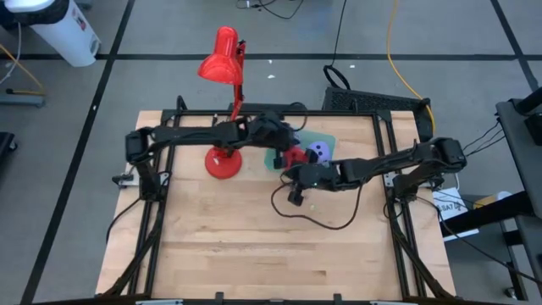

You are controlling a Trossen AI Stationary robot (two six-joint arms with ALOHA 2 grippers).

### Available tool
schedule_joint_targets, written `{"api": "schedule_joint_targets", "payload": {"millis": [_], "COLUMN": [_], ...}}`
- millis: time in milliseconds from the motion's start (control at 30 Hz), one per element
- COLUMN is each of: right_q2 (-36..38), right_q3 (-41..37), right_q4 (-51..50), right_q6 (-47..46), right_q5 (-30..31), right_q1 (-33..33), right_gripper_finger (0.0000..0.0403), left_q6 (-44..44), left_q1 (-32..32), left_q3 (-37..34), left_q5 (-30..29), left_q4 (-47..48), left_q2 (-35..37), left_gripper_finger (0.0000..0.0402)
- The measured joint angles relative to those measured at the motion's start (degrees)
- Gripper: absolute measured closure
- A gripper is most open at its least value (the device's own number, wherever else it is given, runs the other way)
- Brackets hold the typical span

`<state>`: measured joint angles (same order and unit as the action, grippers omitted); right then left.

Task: Pick & Place Dice
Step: Put the big red dice into the green bin, then put the small light yellow dice into the green bin

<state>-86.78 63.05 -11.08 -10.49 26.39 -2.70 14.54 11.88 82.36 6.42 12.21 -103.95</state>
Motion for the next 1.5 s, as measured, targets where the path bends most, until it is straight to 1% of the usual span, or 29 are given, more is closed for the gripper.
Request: {"api": "schedule_joint_targets", "payload": {"millis": [167, 267, 433, 567, 833, 1000, 1167, 1300, 1500], "right_q2": [2.7, 3.4, 3.5, 3.5, 3.6, 3.7, 3.7, 3.6, 3.6], "right_q3": [-0.1, -0.1, -0.1, -0.1, -0.1, -0.1, 0.0, 0.0, 0.1], "right_q4": [-12.1, -17.8, -25.7, -29.5, -36.7, -40.3, -40.4, -40.2, -41.1], "right_q6": [-6.6, -10.5, -16.8, -20.6, -29.9, -33.9, -34.5, -34.2, -35.3], "right_q5": [5.1, 6.5, 8.1, 8.6, 11.0, 11.8, 12.5, 12.5, 12.1], "right_q1": [-1.0, -1.1, -1.0, -0.7, -0.6, -0.5, -0.4, -0.4, -0.5], "right_gripper_finger": [0.0403, 0.0403, 0.0403, 0.0403, 0.0403, 0.0403, 0.0403, 0.0403, 0.0403], "left_q6": [0.5, 0.4, 0.3, -0.5, -0.6, -1.8, -3.0, -3.1, -3.0], "left_q1": [0.0, 0.1, 0.9, 1.2, 2.1, 2.4, 2.7, 3.3, 3.7], "left_q3": [7.2, 10.1, 13.0, 13.6, 13.7, 13.7, 13.6, 13.5, 13.5], "left_q5": [2.3, 2.9, 3.2, 3.1, 4.0, 4.7, 2.2, 1.9, 1.6], "left_q4": [0.5, 0.8, 1.7, 2.4, 4.5, 5.8, 7.3, 9.7, 14.6], "left_q2": [-5.2, -8.2, -12.2, -13.8, -13.8, -13.4, -12.5, -10.1, -3.2], "left_gripper_finger": [0.0401, 0.0401, 0.0401, 0.0401, 0.0401, 0.0401, 0.0401, 0.0401, 0.0401]}}
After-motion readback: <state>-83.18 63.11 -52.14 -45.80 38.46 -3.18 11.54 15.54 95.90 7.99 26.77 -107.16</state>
